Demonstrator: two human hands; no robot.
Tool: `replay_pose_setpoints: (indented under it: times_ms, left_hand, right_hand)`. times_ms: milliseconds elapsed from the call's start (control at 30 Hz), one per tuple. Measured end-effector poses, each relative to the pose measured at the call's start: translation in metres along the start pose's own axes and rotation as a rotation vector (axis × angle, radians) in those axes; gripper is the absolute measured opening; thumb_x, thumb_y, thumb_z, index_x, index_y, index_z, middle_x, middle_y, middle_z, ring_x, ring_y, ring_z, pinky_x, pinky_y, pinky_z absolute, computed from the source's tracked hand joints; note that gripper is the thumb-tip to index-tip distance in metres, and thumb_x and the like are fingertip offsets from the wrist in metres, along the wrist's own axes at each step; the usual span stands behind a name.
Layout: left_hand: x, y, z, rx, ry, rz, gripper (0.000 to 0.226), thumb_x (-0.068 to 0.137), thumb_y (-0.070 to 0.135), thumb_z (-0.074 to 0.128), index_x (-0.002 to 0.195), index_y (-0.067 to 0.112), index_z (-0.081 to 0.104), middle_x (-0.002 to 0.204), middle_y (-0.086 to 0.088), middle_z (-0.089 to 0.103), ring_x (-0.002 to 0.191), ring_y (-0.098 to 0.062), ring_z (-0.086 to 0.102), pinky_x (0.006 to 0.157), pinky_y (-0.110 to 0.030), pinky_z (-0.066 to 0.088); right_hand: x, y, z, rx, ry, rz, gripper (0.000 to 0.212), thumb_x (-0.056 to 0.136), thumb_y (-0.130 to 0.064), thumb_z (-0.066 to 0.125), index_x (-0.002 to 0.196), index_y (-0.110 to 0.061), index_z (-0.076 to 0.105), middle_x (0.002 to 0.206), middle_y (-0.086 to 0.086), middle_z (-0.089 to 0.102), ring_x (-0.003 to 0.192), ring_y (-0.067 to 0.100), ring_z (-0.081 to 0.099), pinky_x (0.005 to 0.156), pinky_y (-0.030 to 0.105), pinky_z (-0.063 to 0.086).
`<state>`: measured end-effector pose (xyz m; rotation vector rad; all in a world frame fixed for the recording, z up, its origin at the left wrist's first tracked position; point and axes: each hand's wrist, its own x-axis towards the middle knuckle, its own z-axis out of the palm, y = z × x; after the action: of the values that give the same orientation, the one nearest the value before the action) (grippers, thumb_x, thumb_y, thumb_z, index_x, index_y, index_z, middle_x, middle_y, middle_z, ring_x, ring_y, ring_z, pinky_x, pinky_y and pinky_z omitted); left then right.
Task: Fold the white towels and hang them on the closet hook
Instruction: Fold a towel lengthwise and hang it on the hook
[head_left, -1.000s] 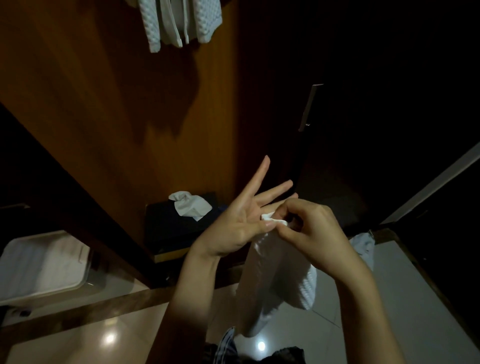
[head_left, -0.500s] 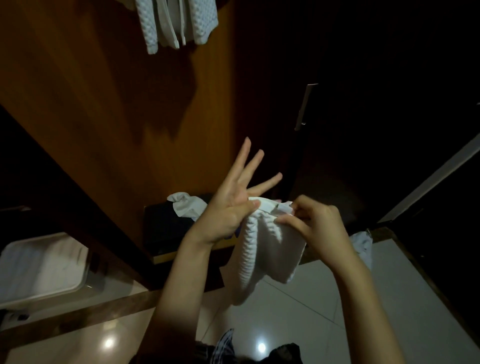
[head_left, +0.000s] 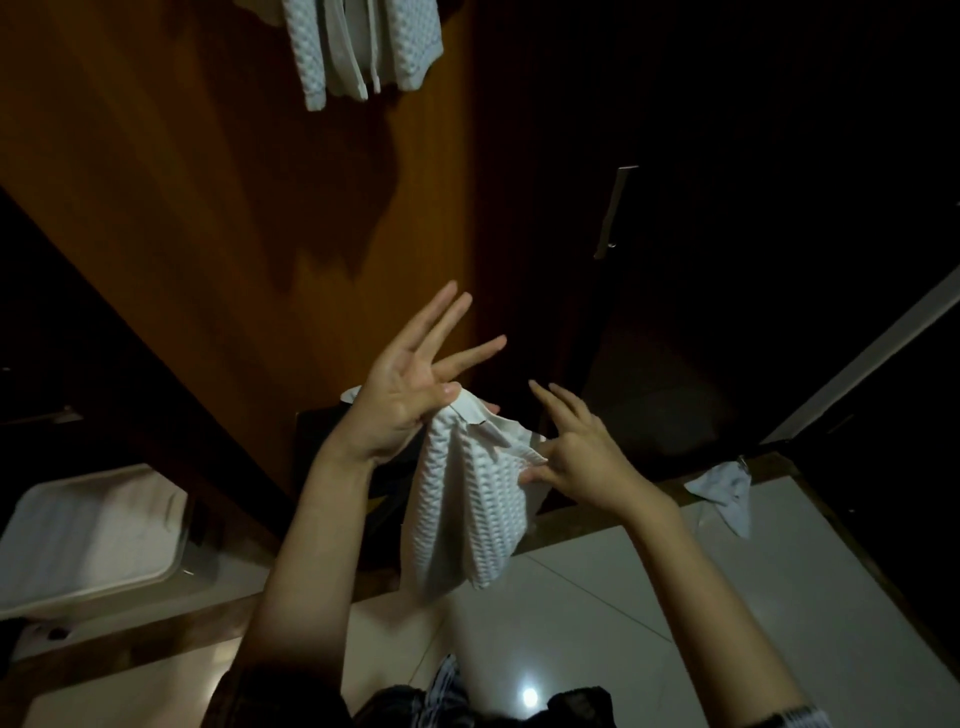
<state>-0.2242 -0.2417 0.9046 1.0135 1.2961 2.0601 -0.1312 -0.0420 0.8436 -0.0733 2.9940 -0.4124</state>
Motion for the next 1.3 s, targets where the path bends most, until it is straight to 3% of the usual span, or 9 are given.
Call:
replay_pose_setpoints:
  times_ms: [100,200,400,533,733,933,1033,1133,1300]
  left_hand:
    - [0.0,0.007,-0.008,-0.034,0.005,0.041,0.084,0.081,-0.019,0.043,0.147,0.023,0.016,0.157,-0.004,0.017,0.132,-0.032,0.041,0.074,-0.04,0.059]
    - [-0.002,0.014,-0.015,-0.046,0.021,0.098,0.082,0.08,-0.021,0.041,0.147,0.02,0.018,0.156,-0.005,0.016,0.132,-0.029,0.042,0.074,-0.039,0.059]
    - [-0.009,0.026,-0.026,0.031,0.13,0.166,0.079,0.08,-0.022,0.04,0.146,0.019,0.023,0.157,-0.006,0.015,0.133,-0.03,0.041,0.076,-0.037,0.059]
    - [-0.02,0.017,-0.041,0.139,0.288,0.211,0.068,0.084,-0.021,0.042,0.141,0.017,0.035,0.154,-0.003,0.023,0.133,-0.027,0.042,0.085,-0.045,0.055]
    - [-0.039,-0.024,-0.051,0.417,0.511,0.033,0.049,0.092,-0.008,0.047,0.119,0.03,0.058,0.145,0.002,0.043,0.128,-0.016,0.048,0.107,-0.045,0.038]
    - [-0.065,-0.042,-0.051,0.242,0.47,-0.114,0.044,0.091,-0.005,0.048,0.127,0.019,0.052,0.139,0.001,0.051,0.131,-0.013,0.045,0.111,-0.045,0.031]
    - [-0.063,-0.048,-0.038,0.289,0.445,-0.261,0.048,0.083,0.008,0.063,0.129,0.018,0.051,0.132,0.009,0.054,0.125,-0.005,0.05,0.099,-0.023,0.045]
    - [-0.055,-0.056,-0.03,0.376,0.279,-0.46,0.063,0.067,0.016,0.078,0.124,0.027,0.052,0.123,0.013,0.057,0.107,0.008,0.057,0.081,-0.011,0.049]
    - [-0.042,-0.082,-0.013,0.567,0.07,-0.672,0.062,0.065,0.013,0.084,0.122,0.013,0.06,0.089,0.003,0.063,0.073,-0.006,0.059,0.07,-0.019,0.049]
  right_hand:
    - [0.009,-0.002,-0.003,0.002,-0.113,-0.067,0.045,0.079,-0.056,0.061,0.107,-0.023,0.072,0.158,-0.006,0.009,0.145,0.015,-0.002,0.115,0.038,0.008]
    - [0.013,-0.003,-0.004,0.15,-0.086,-0.073,0.042,0.074,-0.052,0.07,0.094,-0.015,0.075,0.123,-0.004,0.055,0.122,0.018,0.043,0.096,0.031,0.034]
    - [0.01,-0.006,-0.016,0.416,0.058,0.059,0.034,0.067,-0.038,0.08,0.075,-0.005,0.074,0.076,-0.004,0.05,0.071,0.013,0.049,0.062,0.033,0.042]
    - [-0.002,0.006,-0.032,0.528,0.385,0.057,0.013,0.082,-0.029,0.069,0.08,-0.017,0.074,0.076,-0.01,0.05,0.067,0.002,0.048,0.059,0.012,0.038]
    - [0.005,-0.007,-0.036,0.323,0.585,0.033,0.018,0.091,-0.017,0.061,0.097,-0.005,0.073,0.075,0.0,0.049,0.064,0.008,0.047,0.061,0.018,0.037]
    - [0.009,-0.03,-0.045,0.383,0.746,0.057,0.014,0.088,-0.01,0.064,0.097,-0.006,0.074,0.074,-0.002,0.052,0.066,0.008,0.049,0.064,0.004,0.035]
    - [0.004,-0.034,-0.05,0.407,0.718,0.039,0.014,0.088,-0.009,0.063,0.095,-0.007,0.074,0.076,-0.003,0.055,0.067,0.007,0.052,0.065,0.004,0.037]
    - [-0.007,-0.033,-0.047,0.421,0.759,0.057,0.013,0.087,-0.006,0.063,0.095,-0.007,0.075,0.076,-0.005,0.055,0.067,0.001,0.053,0.065,0.003,0.038]
    - [-0.017,-0.024,-0.045,0.362,0.812,0.118,0.012,0.086,-0.005,0.064,0.094,-0.005,0.073,0.078,-0.005,0.053,0.065,-0.002,0.048,0.063,0.003,0.039]
